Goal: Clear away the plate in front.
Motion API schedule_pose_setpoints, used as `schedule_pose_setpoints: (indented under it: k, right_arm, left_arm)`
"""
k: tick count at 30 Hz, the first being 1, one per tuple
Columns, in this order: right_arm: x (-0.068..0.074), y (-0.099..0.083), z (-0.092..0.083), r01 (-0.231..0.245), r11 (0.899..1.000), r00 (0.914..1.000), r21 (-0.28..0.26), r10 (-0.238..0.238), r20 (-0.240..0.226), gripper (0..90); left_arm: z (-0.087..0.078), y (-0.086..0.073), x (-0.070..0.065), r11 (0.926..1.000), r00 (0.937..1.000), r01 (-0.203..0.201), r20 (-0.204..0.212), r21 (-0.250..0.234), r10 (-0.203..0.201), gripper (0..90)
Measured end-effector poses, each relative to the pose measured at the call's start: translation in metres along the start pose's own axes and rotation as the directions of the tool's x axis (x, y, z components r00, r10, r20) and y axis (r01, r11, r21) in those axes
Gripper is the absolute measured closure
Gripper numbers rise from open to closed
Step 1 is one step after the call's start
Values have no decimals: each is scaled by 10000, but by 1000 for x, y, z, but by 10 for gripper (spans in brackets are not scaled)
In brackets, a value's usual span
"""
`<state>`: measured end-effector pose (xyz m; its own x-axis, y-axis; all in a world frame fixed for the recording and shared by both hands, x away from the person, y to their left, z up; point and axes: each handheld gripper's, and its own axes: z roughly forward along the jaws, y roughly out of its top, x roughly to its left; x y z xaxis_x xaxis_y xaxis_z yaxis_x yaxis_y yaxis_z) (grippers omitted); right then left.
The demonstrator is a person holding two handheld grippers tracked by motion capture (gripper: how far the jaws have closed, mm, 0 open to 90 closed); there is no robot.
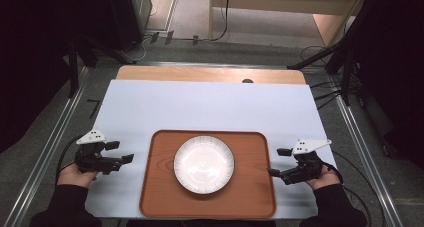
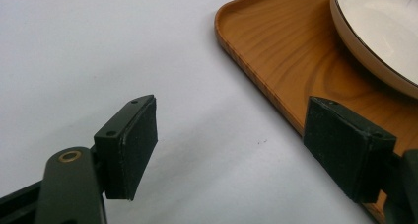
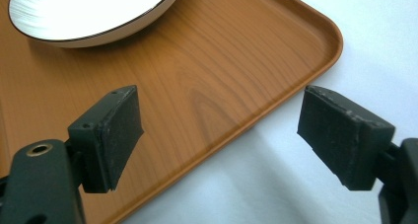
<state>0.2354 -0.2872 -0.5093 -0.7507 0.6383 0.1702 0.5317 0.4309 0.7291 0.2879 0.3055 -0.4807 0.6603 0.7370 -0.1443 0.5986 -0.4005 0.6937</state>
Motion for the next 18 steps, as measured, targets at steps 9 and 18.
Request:
schedule_pose_setpoints:
  k: [9, 18]
  right_arm:
    - [0, 0, 0, 29, 10000, 10000, -12, -29, 11, 177]
    - [0, 0, 0, 3, 10000, 10000, 14, -3, 7, 177]
  left_arm:
    - [2, 0, 2, 9991, 9988, 409, -271, -70, -410, 214]
    - [1, 0, 1, 9994, 9989, 259, -392, -240, -269, 205]
